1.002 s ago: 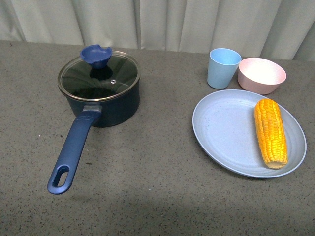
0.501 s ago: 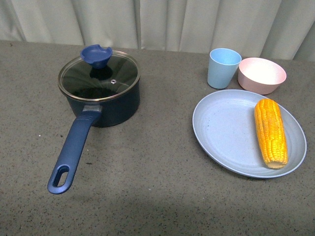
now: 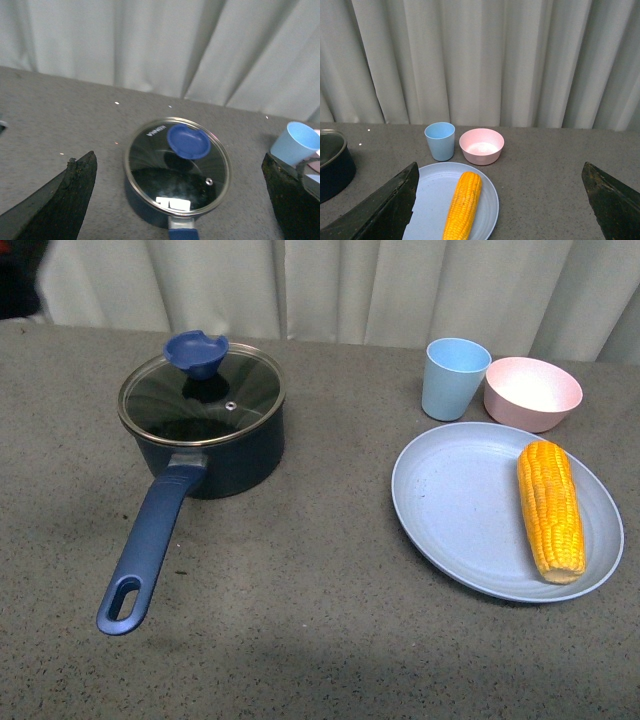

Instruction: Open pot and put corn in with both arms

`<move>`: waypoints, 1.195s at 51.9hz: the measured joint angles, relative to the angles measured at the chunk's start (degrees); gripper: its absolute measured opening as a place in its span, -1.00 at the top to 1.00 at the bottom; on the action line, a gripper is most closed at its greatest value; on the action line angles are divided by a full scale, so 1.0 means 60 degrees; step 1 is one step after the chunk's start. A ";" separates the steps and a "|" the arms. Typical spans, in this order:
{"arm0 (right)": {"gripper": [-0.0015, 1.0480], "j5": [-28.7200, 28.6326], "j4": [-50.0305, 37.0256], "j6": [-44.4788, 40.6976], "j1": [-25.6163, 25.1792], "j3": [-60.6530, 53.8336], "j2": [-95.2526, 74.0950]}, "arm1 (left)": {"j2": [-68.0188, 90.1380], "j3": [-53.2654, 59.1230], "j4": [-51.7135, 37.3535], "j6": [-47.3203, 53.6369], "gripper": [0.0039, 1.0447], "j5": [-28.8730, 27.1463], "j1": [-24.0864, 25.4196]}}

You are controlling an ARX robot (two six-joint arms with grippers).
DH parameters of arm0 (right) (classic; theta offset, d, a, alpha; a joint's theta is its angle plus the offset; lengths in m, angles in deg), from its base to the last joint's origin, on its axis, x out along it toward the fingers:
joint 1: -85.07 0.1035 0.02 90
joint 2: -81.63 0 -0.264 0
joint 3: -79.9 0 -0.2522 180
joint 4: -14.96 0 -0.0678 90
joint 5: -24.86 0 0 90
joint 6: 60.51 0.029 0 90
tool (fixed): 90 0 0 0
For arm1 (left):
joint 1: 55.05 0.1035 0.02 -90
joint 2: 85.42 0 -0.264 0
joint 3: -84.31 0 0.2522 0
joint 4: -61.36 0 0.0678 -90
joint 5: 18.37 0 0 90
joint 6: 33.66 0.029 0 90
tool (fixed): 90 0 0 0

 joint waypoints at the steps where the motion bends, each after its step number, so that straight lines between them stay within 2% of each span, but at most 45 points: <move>1: -0.82 -0.0004 0.0000 0.0000 0.0000 0.0000 0.0000 | 0.0361 -0.0222 -0.0007 0.0004 -0.88 0.0036 -0.0066; 5: -0.82 0.0000 0.0000 0.0000 0.0000 0.0000 0.0000 | 0.1945 -0.1322 -0.0073 0.0036 -0.88 0.0193 -0.0331; 12: -0.82 0.0000 0.0000 0.0000 0.0000 0.0000 0.0000 | 0.3191 -0.2437 0.0044 0.0208 -0.88 0.0222 -0.0576; 25: -0.82 0.0000 0.0000 0.0000 0.0000 0.0000 0.0000 | 0.5038 -0.3927 0.0138 0.0492 -0.88 -0.0248 -0.0933; 32: -0.82 0.0000 0.0000 0.0000 0.0000 0.0000 0.0000 | 0.5876 -0.4488 0.0131 0.0754 -0.88 -0.0455 -0.0907; 62: -0.82 0.0000 0.0000 0.0000 0.0000 0.0000 0.0000 | 0.7329 -0.5971 0.0922 0.1126 -0.88 -0.0262 -0.0721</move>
